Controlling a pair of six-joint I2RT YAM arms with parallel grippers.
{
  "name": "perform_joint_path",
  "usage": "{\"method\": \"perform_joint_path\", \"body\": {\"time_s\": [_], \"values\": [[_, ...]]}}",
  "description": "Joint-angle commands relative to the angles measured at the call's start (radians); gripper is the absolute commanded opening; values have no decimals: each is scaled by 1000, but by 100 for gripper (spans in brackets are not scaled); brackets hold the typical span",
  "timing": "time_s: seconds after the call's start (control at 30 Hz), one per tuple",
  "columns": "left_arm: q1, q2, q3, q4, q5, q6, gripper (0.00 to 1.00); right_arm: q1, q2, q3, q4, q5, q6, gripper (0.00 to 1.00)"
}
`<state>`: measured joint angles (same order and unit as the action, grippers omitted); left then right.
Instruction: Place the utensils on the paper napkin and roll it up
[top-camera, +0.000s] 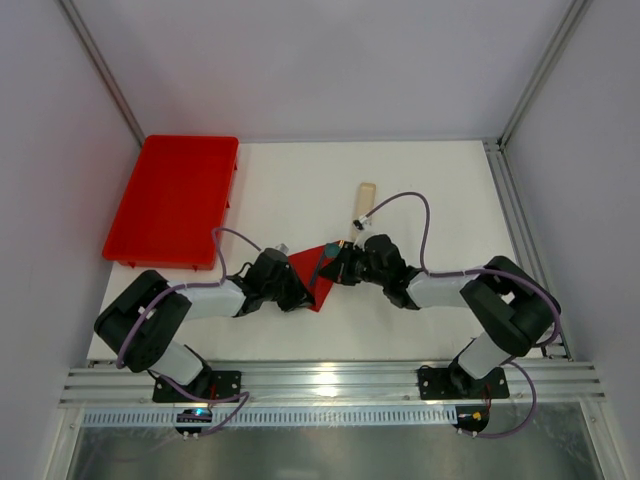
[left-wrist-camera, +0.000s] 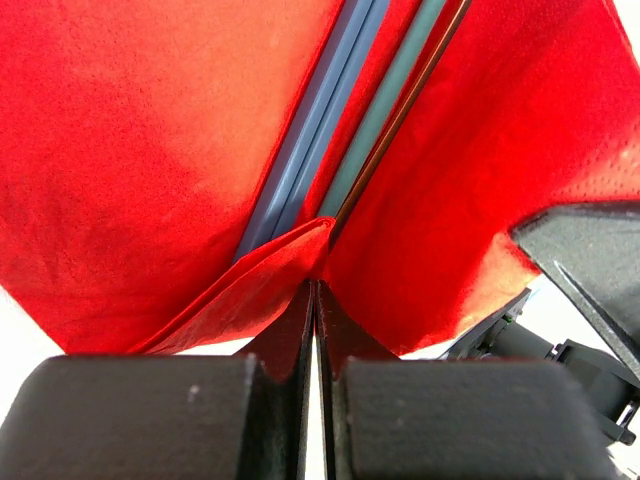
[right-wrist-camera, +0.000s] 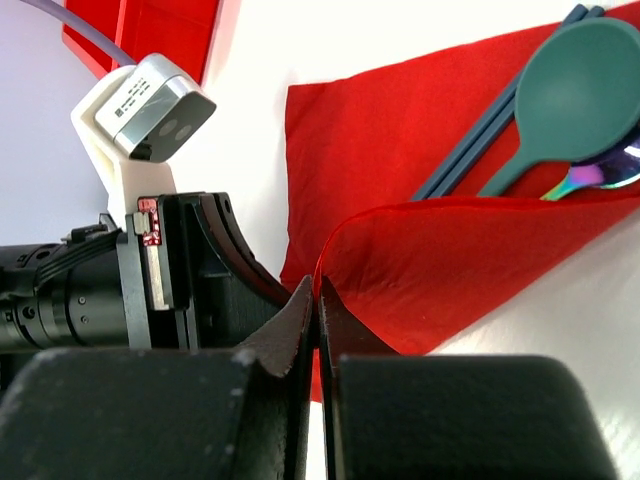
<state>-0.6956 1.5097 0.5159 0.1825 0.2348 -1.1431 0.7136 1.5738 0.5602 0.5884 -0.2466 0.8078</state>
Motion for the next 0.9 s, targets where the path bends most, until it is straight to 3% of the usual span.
{"method": "perform_joint_path", "body": {"time_s": [0.0, 0.5, 0.87], "values": [[-4, -19, 12, -3, -23, 19, 0, 7, 23, 56, 41, -2, -12, 4], [-4, -49, 19, -51, -58, 31, 0, 9, 157, 156, 79, -23, 17, 4], [-4, -158, 15, -141, -120, 80, 3, 9, 199, 167, 106, -40, 25, 4]]}}
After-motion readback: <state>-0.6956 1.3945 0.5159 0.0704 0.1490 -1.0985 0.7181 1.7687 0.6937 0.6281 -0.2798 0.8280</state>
